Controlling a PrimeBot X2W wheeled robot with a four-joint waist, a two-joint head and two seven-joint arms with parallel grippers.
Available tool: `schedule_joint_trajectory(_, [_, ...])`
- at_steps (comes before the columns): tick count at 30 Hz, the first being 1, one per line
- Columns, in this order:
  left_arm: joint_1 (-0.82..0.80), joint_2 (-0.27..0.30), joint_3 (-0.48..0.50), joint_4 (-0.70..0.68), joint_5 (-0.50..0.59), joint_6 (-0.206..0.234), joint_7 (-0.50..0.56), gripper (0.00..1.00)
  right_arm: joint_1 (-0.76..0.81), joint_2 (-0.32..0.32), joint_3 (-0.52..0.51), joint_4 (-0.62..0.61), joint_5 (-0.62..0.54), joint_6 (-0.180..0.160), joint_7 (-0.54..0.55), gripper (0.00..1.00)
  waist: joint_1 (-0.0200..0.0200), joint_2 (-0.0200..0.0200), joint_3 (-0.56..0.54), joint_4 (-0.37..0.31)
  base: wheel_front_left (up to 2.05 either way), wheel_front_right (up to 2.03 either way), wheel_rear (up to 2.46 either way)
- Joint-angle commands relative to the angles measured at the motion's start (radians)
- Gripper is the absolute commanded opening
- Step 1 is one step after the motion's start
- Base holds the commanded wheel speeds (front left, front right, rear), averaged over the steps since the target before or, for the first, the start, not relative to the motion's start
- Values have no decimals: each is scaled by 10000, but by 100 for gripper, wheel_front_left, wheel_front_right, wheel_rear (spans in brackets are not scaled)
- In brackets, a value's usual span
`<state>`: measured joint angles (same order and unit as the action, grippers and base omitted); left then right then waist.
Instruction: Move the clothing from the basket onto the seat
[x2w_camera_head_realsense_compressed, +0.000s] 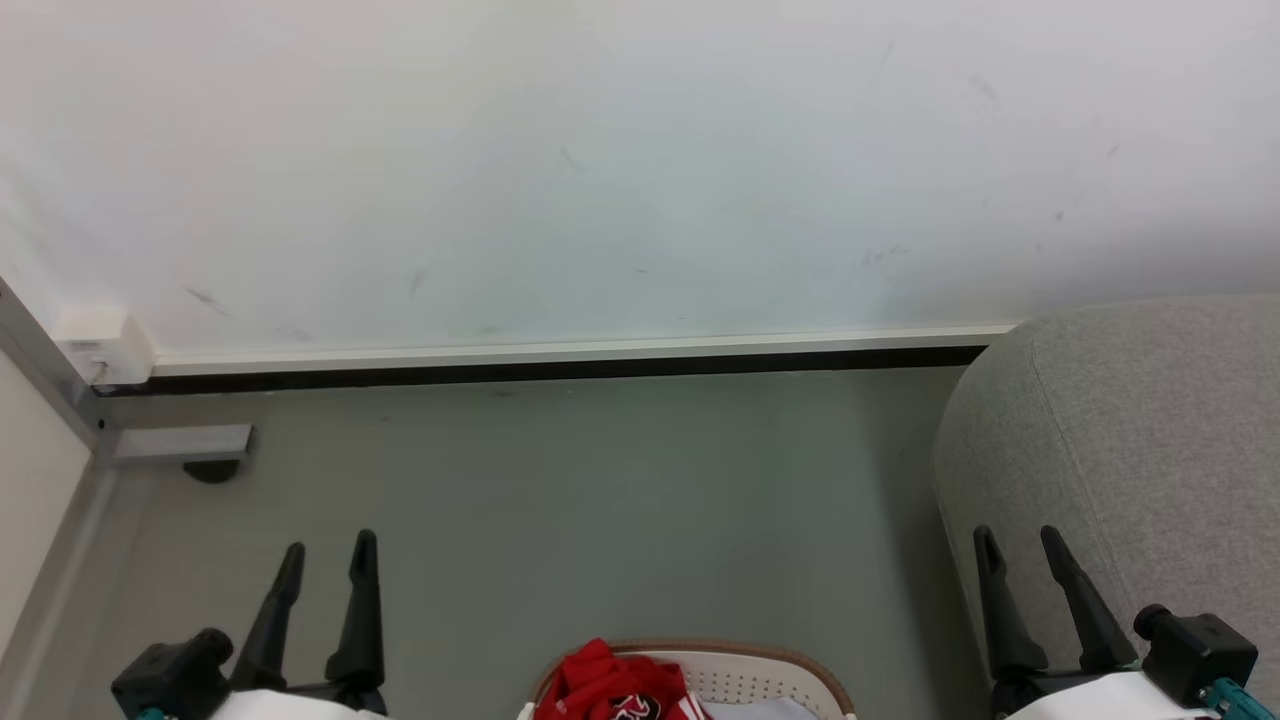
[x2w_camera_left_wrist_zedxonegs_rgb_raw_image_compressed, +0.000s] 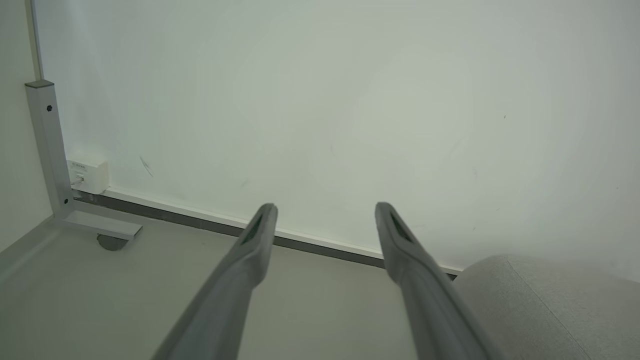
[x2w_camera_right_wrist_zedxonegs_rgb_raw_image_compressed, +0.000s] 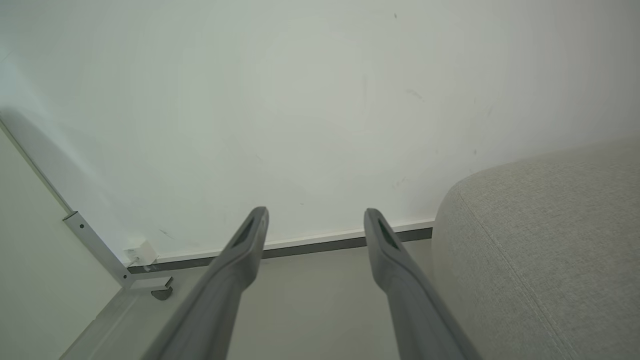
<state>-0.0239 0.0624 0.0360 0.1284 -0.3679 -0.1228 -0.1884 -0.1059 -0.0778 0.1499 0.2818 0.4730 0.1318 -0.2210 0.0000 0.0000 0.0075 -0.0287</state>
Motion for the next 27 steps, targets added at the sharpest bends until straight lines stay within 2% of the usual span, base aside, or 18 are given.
schedule_joint_trajectory(1, [11,90,42,-14,353,-18,-81,100,-195,2,-18,-77,-289,-15,-74,100,0,0,6,-11,0,0,0])
schedule_joint_trajectory(27, [-58,16,55,-288,2318,-73,-602,100,-150,213,-153,19,-2085,-19,-355,100,0,0,62,-69,0,0,0])
